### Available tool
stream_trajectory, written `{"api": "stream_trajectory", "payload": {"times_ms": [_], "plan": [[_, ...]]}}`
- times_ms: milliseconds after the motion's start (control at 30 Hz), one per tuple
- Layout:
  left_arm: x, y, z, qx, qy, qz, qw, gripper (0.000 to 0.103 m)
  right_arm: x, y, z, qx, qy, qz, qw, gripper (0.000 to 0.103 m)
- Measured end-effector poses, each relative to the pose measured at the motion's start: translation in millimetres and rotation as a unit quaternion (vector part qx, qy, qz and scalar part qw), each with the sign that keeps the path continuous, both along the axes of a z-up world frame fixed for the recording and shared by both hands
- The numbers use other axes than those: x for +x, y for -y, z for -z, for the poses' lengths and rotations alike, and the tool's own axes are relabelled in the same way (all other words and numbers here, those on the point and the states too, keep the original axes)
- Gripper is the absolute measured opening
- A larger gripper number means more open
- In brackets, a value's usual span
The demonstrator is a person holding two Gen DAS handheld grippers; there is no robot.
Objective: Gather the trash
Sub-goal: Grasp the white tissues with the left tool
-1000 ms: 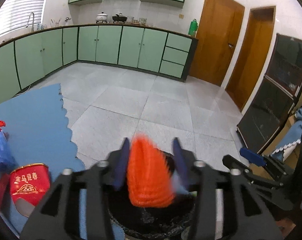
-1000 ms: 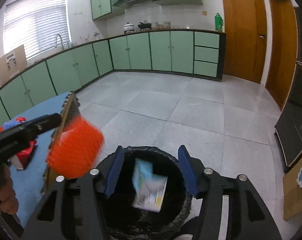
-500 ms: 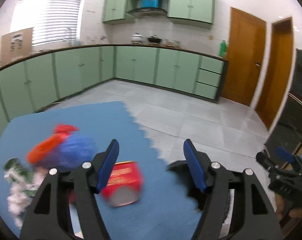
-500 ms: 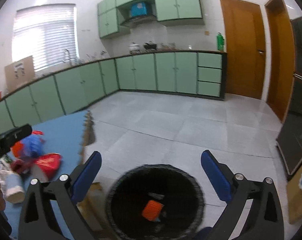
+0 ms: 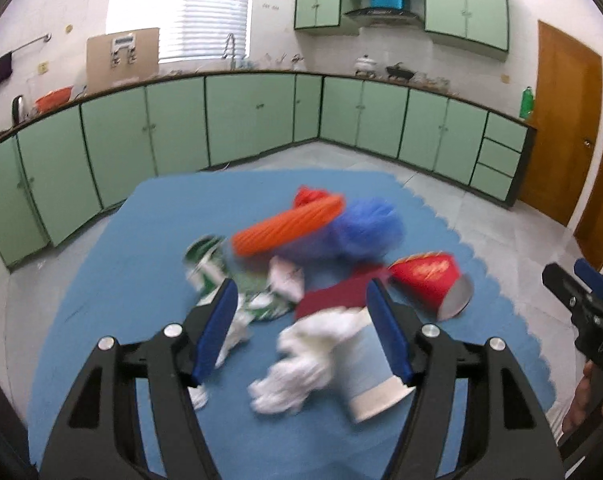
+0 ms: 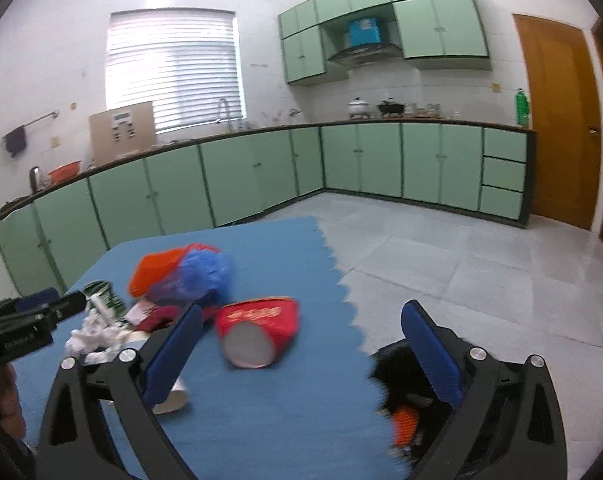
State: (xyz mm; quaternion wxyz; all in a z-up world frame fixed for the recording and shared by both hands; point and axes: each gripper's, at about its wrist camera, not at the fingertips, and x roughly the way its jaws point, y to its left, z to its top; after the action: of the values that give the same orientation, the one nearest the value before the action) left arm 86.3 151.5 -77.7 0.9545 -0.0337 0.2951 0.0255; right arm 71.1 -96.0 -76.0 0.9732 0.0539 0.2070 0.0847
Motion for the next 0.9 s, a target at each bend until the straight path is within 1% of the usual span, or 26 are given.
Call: {"api": "stream_trajectory", "payload": {"times_ms": [100,233,267,367,500,600,667,700,733,767,867,900], "plan": [[-2.6,-9.5,10.0,-0.003,-0.016,0.002,0.9999,0.065,1.5,-17.3,7.7,0.006,-0.013,-0.020,1.000,0.095],[-7.2,-13.8,29.8,-0.004,-0.033,0.014,0.9993,0.065,0.0,-37.0,14.6,-0.004,-0.024,-0.036,0.999,0.092],[-5.8,-15.4,34.5,-0.009,-0.041,0.016,0.9990,0.064,-0.4,-39.9,14.8,-0.006,-0.024,-0.037,0.999,0.091],[-5.9,-14.4,46.6,-0.013,-0.049,0.019,0.9985,0.063,-0.4,-43.5,13.6,-0.012,-0.024,-0.040,0.999,0.091],[-3.3,-7.5,55.2,-0.012,-0.055,0.026,0.9981,0.062,1.8,-42.7,14.3,-0.017,-0.029,-0.040,0.999,0.090],[-0.1,-4.2,61.0,-0.015,-0.063,0.031,0.9974,0.053,1.9,-44.3,14.5,-0.021,-0.031,-0.044,0.998,0.089],[1.6,-3.1,64.2,-0.020,-0.068,0.036,0.9969,0.042,2.0,-46.0,14.8,-0.026,-0.031,-0.046,0.998,0.089],[2.0,-2.8,65.8,-0.022,-0.070,0.038,0.9966,0.038,2.3,-46.3,15.1,-0.027,-0.031,-0.048,0.998,0.089],[2.2,-2.4,67.0,-0.023,-0.071,0.039,0.9964,0.031,2.4,-46.4,15.2,-0.027,-0.032,-0.051,0.998,0.089],[2.7,-1.4,68.1,-0.023,-0.073,0.041,0.9962,0.027,2.5,-47.0,15.6,-0.026,-0.033,-0.054,0.998,0.088],[0.4,1.0,68.8,-0.018,-0.069,0.042,0.9966,0.019,3.6,-49.1,16.9,-0.022,-0.037,-0.064,0.997,0.087],[-0.5,0.6,68.3,-0.016,-0.067,0.040,0.9968,0.018,3.5,-49.9,17.4,-0.021,-0.037,-0.066,0.997,0.087]]}}
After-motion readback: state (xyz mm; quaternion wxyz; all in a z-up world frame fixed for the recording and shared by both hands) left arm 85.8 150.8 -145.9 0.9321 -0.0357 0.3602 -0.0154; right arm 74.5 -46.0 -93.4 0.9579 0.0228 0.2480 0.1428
